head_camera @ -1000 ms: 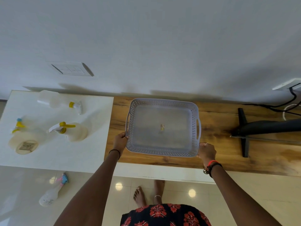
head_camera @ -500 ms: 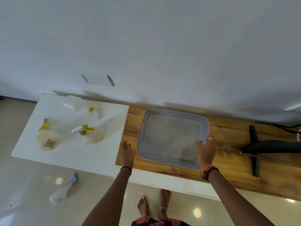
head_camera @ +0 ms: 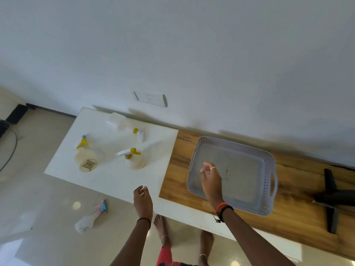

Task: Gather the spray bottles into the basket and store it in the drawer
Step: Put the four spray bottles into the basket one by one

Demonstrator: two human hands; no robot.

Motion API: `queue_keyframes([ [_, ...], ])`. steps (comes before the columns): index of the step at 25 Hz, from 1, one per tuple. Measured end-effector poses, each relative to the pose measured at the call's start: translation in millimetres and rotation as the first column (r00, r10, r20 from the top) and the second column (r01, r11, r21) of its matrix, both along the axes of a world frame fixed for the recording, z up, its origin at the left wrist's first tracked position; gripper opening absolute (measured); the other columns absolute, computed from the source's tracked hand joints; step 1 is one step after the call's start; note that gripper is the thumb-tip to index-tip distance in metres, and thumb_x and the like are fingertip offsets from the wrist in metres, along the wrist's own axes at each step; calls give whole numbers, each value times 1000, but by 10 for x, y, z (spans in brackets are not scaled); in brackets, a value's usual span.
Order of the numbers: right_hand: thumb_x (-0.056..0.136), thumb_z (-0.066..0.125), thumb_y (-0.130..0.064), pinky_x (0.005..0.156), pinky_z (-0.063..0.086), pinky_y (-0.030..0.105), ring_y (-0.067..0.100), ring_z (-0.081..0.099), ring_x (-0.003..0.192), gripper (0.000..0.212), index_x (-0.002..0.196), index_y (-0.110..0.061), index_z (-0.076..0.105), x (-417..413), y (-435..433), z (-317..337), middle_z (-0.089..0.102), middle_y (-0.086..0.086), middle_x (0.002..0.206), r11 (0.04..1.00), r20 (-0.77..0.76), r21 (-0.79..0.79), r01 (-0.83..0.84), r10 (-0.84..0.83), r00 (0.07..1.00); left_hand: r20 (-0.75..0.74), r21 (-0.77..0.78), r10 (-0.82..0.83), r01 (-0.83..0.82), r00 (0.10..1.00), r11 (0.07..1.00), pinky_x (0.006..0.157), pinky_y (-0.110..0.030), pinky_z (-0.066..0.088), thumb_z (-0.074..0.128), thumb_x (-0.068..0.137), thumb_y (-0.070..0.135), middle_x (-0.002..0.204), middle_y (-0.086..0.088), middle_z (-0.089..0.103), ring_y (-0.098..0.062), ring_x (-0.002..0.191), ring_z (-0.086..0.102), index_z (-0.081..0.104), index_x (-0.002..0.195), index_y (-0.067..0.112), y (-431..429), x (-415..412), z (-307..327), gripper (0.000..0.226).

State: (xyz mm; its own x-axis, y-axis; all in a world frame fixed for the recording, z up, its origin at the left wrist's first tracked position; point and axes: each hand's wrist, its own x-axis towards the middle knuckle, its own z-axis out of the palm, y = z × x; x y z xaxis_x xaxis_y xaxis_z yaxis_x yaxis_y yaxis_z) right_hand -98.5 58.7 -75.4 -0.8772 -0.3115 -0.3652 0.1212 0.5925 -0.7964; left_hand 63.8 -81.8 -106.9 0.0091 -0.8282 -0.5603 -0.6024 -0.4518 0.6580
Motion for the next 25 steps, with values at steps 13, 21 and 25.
queue_keyframes([
  [13, 96, 41, -13, 98, 48, 34, 20, 56, 101, 34, 127, -8, 56, 368, -1861, -483, 60, 9, 110, 976, 513, 78, -205, 137, 847, -170, 378, 117, -45, 978, 925, 93, -36, 44, 46, 98, 24, 118, -14, 55, -25, 106, 55, 48, 132, 4, -1636, 195, -367, 39],
  [21, 99, 30, -6, 114, 36, 41, 30, 43, 135, 52, 147, -24, 36, 303, -2494, -700, 41, 12, 147, 984, 646, -52, -168, 162, 746, -310, 544, -11, 187, 951, 818, 112, -41, 34, 45, 98, 39, 150, -10, 38, -33, 136, 40, 36, 143, 30, -2159, -29, -583, 47],
  [25, 96, 30, -1, 111, 39, 36, 28, 49, 127, 52, 144, -19, 42, 339, -2578, -749, 45, 8, 145, 990, 691, -71, -126, 140, 710, -359, 561, -19, 232, 933, 795, 111, -41, 37, 48, 97, 29, 144, -7, 47, -31, 131, 45, 47, 137, 25, -2199, -51, -598, 40],
])
